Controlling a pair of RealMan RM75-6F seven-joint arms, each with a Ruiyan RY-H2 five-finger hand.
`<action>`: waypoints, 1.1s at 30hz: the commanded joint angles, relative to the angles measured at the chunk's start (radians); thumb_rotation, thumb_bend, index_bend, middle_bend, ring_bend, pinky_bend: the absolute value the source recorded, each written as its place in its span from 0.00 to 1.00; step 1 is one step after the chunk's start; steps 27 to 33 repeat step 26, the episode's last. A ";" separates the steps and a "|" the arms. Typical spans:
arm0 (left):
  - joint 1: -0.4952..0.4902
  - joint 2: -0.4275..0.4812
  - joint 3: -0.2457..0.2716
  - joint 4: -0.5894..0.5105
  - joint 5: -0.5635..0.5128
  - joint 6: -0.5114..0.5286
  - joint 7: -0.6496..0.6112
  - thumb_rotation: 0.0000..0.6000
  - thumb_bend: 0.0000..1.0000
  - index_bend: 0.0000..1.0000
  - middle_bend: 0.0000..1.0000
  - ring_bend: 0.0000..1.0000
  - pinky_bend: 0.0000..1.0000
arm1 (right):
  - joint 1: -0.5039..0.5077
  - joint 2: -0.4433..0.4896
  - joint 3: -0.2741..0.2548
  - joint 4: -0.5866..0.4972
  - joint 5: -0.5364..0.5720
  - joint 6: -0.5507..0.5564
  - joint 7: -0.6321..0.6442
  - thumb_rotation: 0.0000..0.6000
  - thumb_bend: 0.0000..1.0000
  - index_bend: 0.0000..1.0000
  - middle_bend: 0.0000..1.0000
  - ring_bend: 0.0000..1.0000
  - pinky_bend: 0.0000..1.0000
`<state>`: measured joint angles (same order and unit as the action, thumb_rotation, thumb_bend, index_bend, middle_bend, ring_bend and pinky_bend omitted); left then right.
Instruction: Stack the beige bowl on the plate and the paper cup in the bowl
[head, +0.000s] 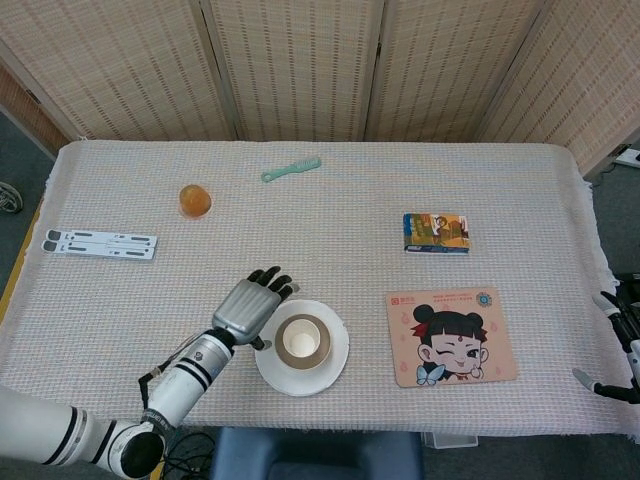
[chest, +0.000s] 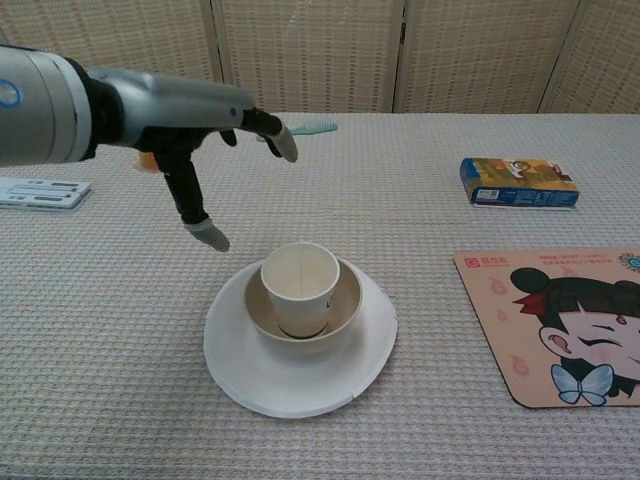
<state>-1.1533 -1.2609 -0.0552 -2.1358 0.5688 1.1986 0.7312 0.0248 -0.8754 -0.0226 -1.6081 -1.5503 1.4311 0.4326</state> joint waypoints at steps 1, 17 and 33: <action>0.105 0.112 0.040 -0.084 0.139 0.094 -0.057 1.00 0.13 0.17 0.17 0.00 0.17 | 0.000 -0.004 0.002 -0.011 0.009 -0.003 -0.025 1.00 0.19 0.00 0.00 0.00 0.00; 0.561 0.199 0.217 0.297 0.743 0.300 -0.569 1.00 0.13 0.12 0.17 0.00 0.17 | -0.003 -0.068 0.024 -0.107 0.075 -0.003 -0.339 1.00 0.19 0.00 0.00 0.00 0.00; 0.734 0.140 0.225 0.475 0.836 0.405 -0.641 1.00 0.13 0.12 0.17 0.00 0.17 | 0.024 -0.105 0.041 -0.131 0.157 -0.067 -0.475 1.00 0.19 0.00 0.00 0.00 0.00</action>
